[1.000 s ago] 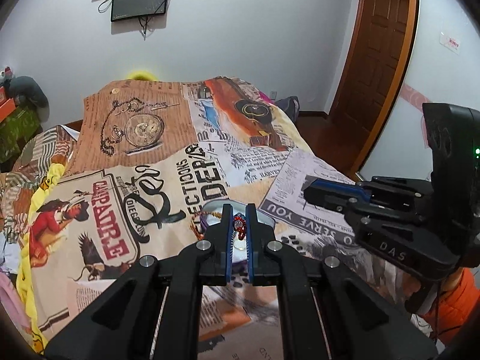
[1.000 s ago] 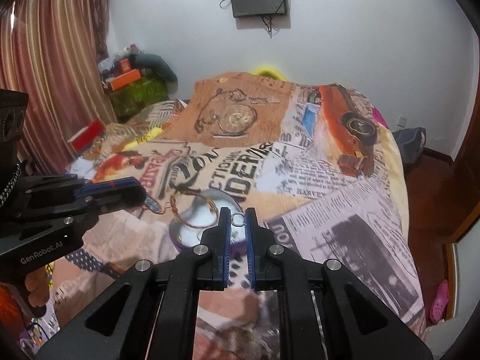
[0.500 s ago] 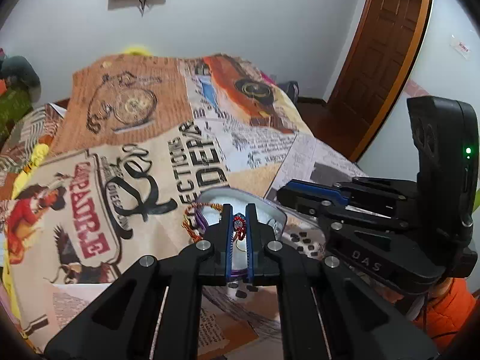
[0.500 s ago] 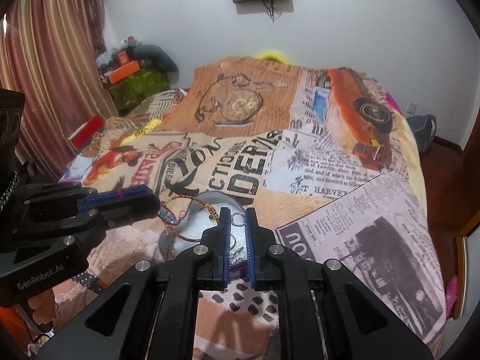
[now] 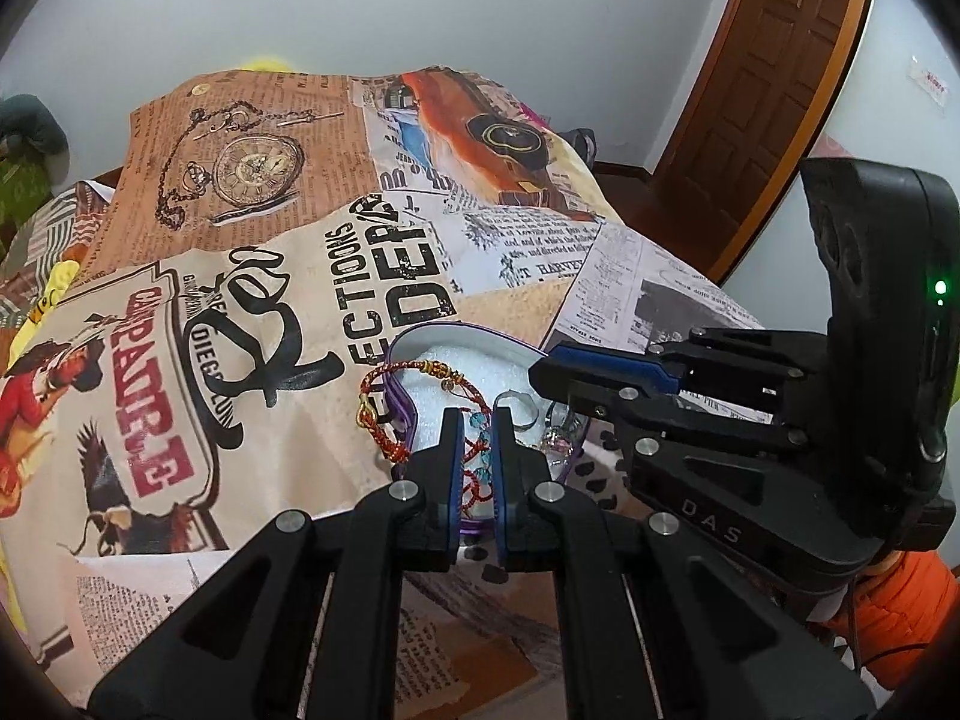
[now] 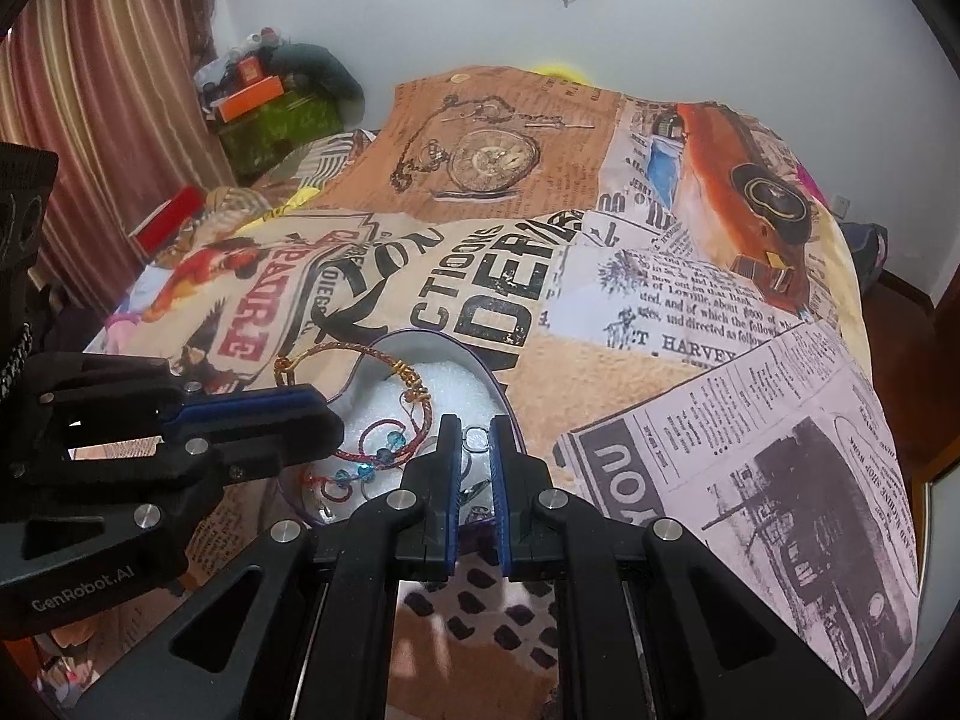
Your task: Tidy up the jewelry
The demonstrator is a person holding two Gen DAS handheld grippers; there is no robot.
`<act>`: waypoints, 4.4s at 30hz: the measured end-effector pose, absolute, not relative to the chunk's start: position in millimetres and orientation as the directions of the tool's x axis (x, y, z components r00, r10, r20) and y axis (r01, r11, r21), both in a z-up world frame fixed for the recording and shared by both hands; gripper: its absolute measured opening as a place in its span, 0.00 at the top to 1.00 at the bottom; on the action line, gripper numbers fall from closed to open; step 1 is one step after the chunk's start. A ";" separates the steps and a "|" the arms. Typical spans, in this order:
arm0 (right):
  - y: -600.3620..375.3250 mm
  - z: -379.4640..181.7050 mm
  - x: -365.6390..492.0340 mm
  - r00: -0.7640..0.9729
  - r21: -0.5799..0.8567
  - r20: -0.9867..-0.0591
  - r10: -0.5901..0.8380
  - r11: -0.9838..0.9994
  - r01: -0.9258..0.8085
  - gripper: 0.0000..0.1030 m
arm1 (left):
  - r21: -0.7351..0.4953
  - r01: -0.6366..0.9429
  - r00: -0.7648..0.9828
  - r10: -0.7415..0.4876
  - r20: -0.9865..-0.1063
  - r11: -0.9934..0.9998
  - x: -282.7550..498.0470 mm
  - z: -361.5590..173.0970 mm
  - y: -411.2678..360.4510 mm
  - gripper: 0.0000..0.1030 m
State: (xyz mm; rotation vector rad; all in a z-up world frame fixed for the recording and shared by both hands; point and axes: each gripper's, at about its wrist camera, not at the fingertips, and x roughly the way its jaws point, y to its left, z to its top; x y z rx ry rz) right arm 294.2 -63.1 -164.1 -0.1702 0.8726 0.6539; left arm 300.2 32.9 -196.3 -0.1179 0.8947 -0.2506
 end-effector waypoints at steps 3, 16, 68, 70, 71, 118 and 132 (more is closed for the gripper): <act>-60.7 -165.9 293.9 0.467 0.097 -0.765 0.444 0.796 -0.597 0.92 | -0.196 0.168 0.599 -0.258 -0.758 0.966 296.7 -194.8 32.3 0.94; -57.1 -160.9 281.5 0.525 -0.009 -0.759 0.384 0.801 -0.599 0.92 | -0.169 0.126 0.629 -0.210 -0.749 0.978 274.8 -181.5 49.0 0.93; -147.3 65.8 15.9 0.928 0.049 -0.114 0.355 0.935 -0.352 0.00 | -0.059 -0.056 0.988 0.047 -0.145 0.997 2.1 33.9 27.1 0.07; -147.2 65.0 12.6 0.929 0.041 -0.113 0.353 0.936 -0.351 0.00 | -0.054 -0.057 0.989 0.049 -0.142 0.997 -0.4 34.1 25.6 0.07; -146.7 64.5 11.6 0.929 0.038 -0.114 0.353 0.935 -0.351 0.00 | -0.051 -0.054 0.989 0.046 -0.142 0.997 -0.1 34.0 25.2 0.07; -150.0 59.2 10.1 0.921 0.035 -0.158 0.355 0.935 -0.354 0.00 | -0.042 -0.011 0.986 0.004 -0.167 0.999 10.9 29.4 21.1 0.07; -151.6 59.2 10.6 0.922 0.036 -0.158 0.353 0.935 -0.352 0.00 | -0.047 -0.002 0.985 -0.006 -0.173 0.999 12.0 28.5 22.1 0.07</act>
